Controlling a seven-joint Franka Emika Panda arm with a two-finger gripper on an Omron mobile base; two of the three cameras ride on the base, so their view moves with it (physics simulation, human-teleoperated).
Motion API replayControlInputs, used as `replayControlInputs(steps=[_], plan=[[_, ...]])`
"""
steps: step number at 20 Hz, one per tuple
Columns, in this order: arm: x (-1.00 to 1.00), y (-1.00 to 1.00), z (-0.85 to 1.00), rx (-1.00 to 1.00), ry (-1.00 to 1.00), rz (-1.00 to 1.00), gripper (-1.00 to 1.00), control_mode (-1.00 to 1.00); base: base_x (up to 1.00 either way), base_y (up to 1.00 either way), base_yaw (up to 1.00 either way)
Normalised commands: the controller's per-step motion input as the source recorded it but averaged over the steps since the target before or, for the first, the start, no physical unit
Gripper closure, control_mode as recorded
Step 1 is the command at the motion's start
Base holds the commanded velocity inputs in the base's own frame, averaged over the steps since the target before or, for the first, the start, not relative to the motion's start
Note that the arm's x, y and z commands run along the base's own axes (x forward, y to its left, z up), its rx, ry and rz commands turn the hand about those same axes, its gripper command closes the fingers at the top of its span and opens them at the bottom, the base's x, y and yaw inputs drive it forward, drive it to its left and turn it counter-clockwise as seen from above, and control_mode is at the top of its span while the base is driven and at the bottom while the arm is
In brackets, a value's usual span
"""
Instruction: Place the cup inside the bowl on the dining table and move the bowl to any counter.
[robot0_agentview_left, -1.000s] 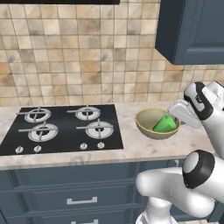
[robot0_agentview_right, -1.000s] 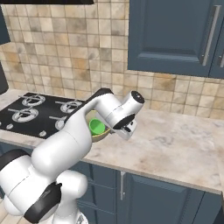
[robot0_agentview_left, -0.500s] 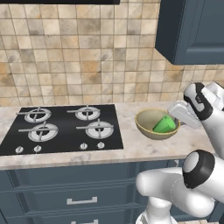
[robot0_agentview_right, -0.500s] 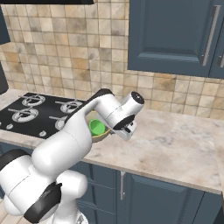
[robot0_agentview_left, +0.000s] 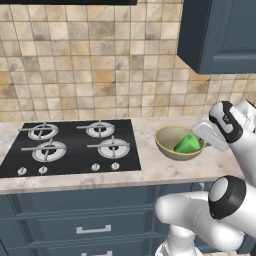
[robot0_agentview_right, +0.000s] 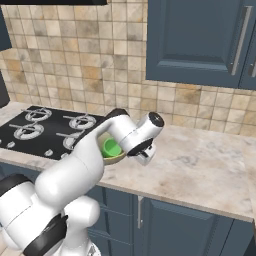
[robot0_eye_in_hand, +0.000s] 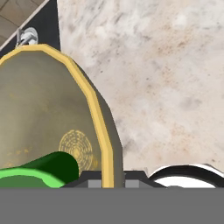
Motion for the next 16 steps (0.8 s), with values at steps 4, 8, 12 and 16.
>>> replayControlInputs(steps=[4, 8, 12, 16], plan=[[0.03, 0.00, 0.00, 0.00, 0.02, -0.12, 1.00, -1.00, 0.00, 0.00, 0.00], [0.24, -0.32, 0.00, 0.00, 0.04, 0.00, 1.00, -1.00, 0.00, 0.00, 0.00], [0.25, -0.32, 0.00, 0.00, 0.04, 0.00, 1.00, -1.00, 0.00, 0.00, 0.00], [0.22, -0.29, 0.00, 0.00, 0.00, 0.00, 1.00, -1.00, 0.00, 0.00, 0.00]])
